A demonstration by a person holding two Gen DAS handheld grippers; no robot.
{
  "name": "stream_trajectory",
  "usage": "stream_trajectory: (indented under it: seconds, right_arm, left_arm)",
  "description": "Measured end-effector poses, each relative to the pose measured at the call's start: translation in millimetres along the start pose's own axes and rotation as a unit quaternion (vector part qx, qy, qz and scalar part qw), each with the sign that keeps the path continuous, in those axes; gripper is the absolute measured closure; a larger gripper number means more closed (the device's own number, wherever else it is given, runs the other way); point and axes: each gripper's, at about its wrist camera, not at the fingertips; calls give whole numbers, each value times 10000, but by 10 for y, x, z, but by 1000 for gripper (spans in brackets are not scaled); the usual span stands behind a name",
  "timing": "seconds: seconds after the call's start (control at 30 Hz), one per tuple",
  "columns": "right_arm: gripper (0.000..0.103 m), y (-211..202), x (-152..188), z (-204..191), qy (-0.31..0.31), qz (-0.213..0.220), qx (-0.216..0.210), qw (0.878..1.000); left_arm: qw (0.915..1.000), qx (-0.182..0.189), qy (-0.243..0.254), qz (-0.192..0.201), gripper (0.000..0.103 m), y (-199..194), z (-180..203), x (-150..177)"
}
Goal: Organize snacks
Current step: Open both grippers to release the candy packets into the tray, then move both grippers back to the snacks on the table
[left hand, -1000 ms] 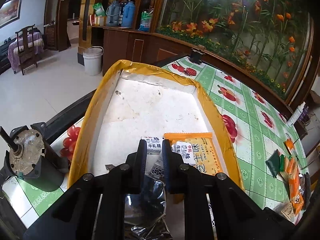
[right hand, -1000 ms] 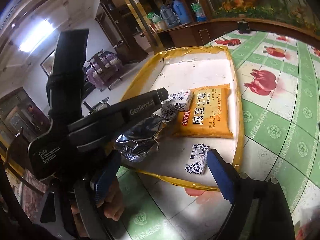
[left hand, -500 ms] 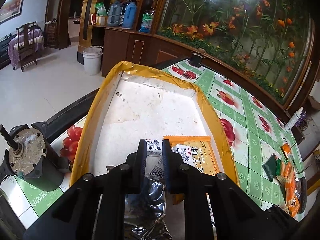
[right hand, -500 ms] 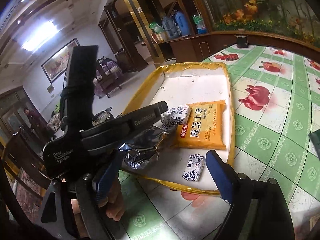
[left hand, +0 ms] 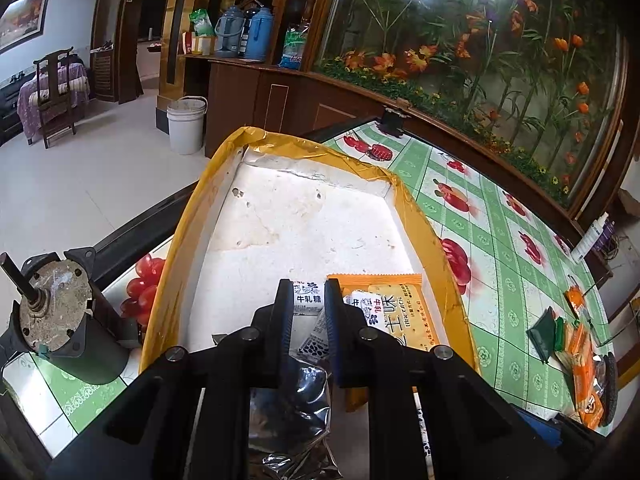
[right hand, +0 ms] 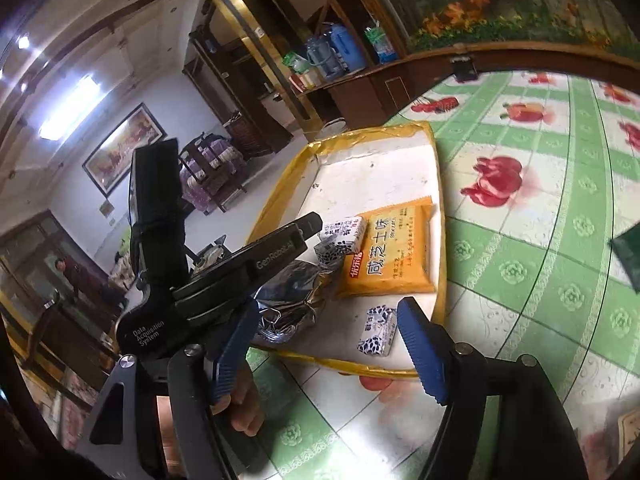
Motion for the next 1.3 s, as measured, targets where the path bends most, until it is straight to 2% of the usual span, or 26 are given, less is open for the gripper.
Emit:
stream_trajectory:
  seconds: [0.13,0.37,0.5,0.7,0.77,0.9,1.0,1.1,1.13,1.2,1.3]
  right_arm:
    - [30,-167,-28,40,102,201,-19,9997]
    - [29,-756,-62,320,479,831,143,9953]
    - [29,-1198,54,698,826,1115,550,9888]
    - [29,-1725,400,1264,1537,1185,1176,9739]
    - [29,-1804,483,1393,1775,1154,1212,9698]
    - [29,-1812,597,1488,2086,953,1368,9637]
    - [29,-1635,620,1498,2211,748,1487,9609]
    - [29,-1413,606,1367,2095,516,1371,9668]
    - [29,-1344,576,1297,1948,497,1166,9726]
    - [30,-1305,505,1201,1767,529,922,9785]
    - [30,-1453,358,1172,1529,883,1120,9779]
  left_arm:
    - [10000,-56,19,44,75,-19,-8,11]
    - [9999,43,130,44,75,-34,38,28]
    - [9997,110,202,123,73,-73,71,27]
    - [9985,337,276,343,73,-174,120,30]
    - [9977,442,321,404,73,-203,143,27]
    - [9956,682,422,476,73,-254,194,32]
    - [9943,823,433,513,73,-295,210,39]
    - [9926,949,449,607,73,-350,227,56]
    - [9916,1024,484,631,73,-370,242,60]
    - [9899,1117,571,659,73,-420,278,88]
    - [9846,1374,889,612,73,-505,417,143]
Point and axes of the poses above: each gripper's, at about its wrist camera, not at the fingertips, and y roughly the way its jaws point, z to its right, x to its underside, and after that the axes turned 3 degrees about z, right-handed
